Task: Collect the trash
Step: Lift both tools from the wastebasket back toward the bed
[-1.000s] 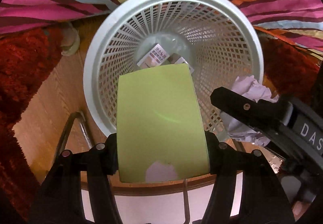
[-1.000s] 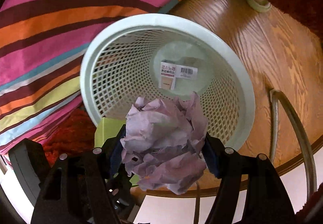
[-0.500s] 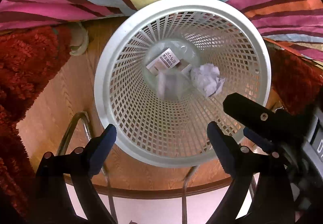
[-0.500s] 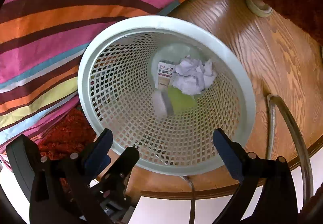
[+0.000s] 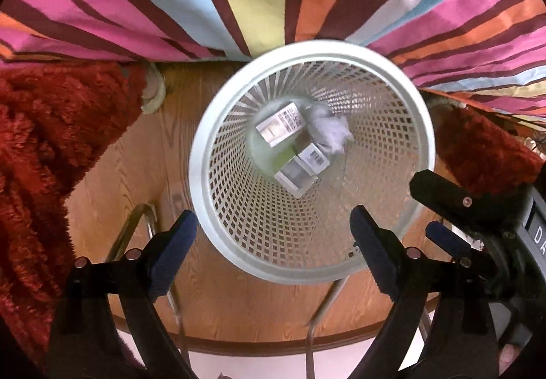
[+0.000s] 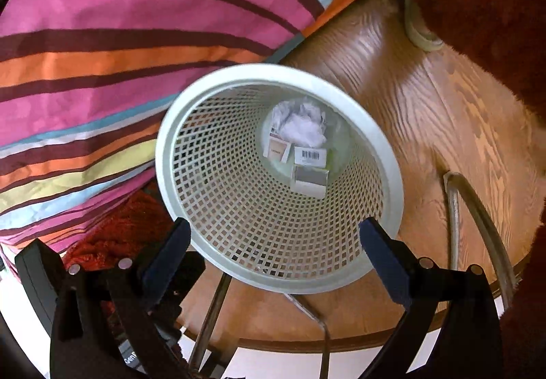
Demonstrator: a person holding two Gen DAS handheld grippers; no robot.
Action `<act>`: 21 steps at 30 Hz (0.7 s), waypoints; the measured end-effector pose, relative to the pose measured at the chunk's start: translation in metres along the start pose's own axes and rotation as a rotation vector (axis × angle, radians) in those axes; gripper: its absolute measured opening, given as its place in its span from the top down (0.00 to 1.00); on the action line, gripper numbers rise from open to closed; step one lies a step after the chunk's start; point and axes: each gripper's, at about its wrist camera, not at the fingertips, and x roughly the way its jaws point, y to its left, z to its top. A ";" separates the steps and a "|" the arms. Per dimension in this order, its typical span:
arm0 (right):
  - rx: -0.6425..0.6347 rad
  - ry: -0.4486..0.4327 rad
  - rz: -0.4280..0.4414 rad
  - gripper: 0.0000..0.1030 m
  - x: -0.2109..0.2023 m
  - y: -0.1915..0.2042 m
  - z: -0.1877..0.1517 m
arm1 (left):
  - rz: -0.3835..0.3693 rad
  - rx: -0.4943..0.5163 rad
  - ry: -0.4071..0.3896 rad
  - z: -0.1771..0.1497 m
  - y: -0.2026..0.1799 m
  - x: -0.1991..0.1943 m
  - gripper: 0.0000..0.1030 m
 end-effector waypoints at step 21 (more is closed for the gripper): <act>-0.343 -0.581 -0.016 0.08 -0.134 0.049 -0.049 | -0.052 0.029 -0.515 -0.040 0.010 -0.134 0.14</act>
